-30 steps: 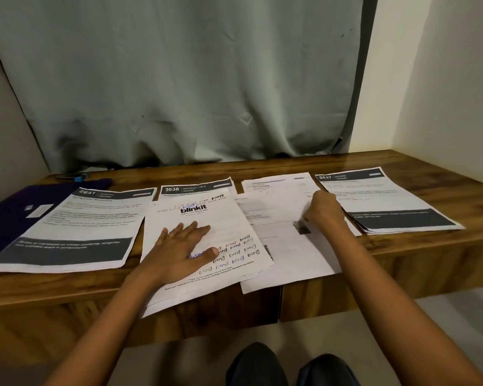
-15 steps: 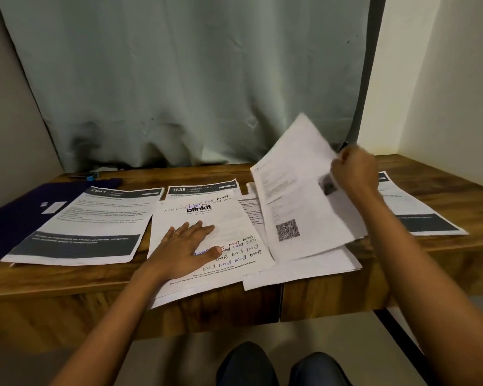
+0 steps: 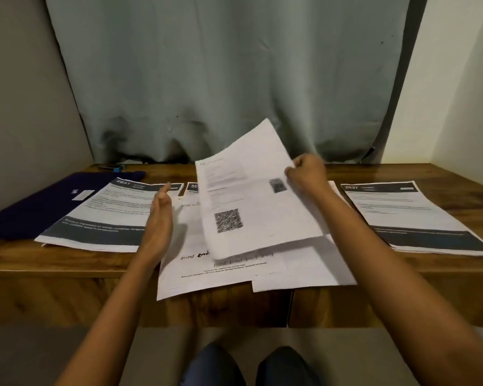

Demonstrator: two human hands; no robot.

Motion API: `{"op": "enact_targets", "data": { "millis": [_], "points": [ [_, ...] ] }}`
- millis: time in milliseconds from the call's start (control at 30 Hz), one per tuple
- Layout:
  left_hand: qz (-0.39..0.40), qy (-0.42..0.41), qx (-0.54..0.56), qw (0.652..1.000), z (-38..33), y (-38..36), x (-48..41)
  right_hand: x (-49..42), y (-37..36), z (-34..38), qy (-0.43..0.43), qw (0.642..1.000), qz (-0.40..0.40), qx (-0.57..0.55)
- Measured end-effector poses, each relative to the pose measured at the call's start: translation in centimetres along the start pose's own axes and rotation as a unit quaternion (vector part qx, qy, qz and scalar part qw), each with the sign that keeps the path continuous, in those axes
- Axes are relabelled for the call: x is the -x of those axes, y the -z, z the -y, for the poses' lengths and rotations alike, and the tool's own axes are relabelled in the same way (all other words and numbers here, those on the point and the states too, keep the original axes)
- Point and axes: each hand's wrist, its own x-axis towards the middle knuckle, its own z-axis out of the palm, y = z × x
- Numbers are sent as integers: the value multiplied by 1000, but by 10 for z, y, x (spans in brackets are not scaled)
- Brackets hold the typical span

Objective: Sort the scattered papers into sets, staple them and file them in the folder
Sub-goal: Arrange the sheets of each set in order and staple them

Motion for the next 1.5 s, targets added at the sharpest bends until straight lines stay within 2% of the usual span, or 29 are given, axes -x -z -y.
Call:
{"op": "enact_targets", "data": {
  "millis": [100, 233, 400, 467, 567, 667, 767, 833, 900, 1000, 1133, 1233, 1367, 1500],
  "points": [
    [10, -54, -65, 996, -8, 19, 0, 14, -39, -1, -20, 999, 44, -8],
    [132, -138, -162, 968, -1, 23, 4, 32, -73, -2, -46, 996, 71, -7],
    [286, -148, -298, 899, 17, 8, 15, 43, -91, -6, -57, 993, 96, 50],
    [315, -139, -336, 877, 23, 4, 18, 41, -90, -13, -55, 989, 106, 83],
    [340, -130, -373, 853, 24, 2, 21, 34, -68, -26, -61, 985, 74, 146],
    [369, -133, -372, 841, 11, 3, 25, 28, -30, -47, -115, 952, 54, 277],
    [400, -139, -400, 813, 1, 1, 31, 26, -2, -66, -179, 904, 99, 377],
    [399, -147, -413, 805, 0, 0, 31, 25, 5, -72, -202, 883, 135, 402],
    [396, -153, -405, 810, 1, 1, 30, 22, 9, -74, -212, 879, 147, 401],
    [400, -161, -378, 819, -2, 3, 28, 17, 13, -77, -204, 899, 131, 364],
    [413, -155, -332, 834, -3, 6, 24, 17, 22, -79, -186, 925, 56, 326],
    [407, -158, -292, 851, -3, 10, 22, 18, 26, -84, -184, 927, 6, 326],
    [361, -171, -231, 887, -5, 13, 28, 16, 32, -85, -184, 934, -30, 304],
    [255, -166, -171, 937, 1, 13, 37, 8, 44, -81, -161, 958, -73, 226]
  ]
}}
